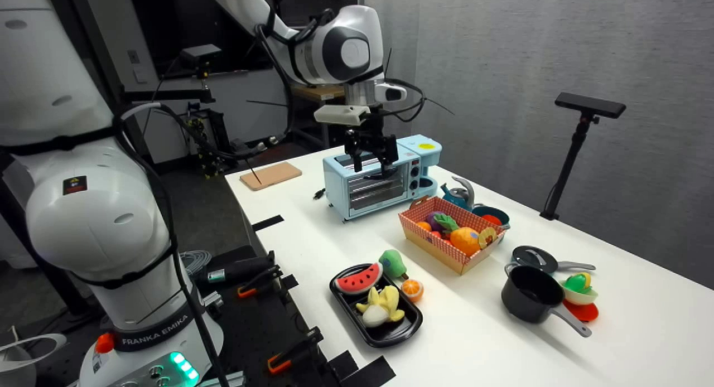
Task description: Remove the pineapple plush toy from the tray
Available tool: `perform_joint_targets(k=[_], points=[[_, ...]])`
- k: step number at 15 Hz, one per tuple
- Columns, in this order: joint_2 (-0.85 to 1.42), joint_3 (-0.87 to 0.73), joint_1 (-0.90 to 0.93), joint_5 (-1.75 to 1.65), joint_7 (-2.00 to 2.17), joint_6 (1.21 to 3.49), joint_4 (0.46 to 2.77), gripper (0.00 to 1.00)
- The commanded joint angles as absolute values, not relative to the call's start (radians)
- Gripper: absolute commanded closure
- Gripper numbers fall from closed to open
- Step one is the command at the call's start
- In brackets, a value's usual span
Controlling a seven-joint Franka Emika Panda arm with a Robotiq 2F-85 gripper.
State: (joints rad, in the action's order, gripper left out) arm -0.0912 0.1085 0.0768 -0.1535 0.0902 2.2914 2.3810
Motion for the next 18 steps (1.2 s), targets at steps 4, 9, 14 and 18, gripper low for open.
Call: perform_joint_targets(k=[4,9,14,18], points=[[0.160,0.085,0.080,-0.276,0.121,2.404,2.247,0.00],[0.306,0.060,0.102,-0.291,0.124,2.410,2.160,0.00],[0.372,0.040,0.112,-0.283,0.101,2.396,2.133,0.00],[0.398,0.042,0.111,-0.275,0.071,2.398,2.114,0.00]])
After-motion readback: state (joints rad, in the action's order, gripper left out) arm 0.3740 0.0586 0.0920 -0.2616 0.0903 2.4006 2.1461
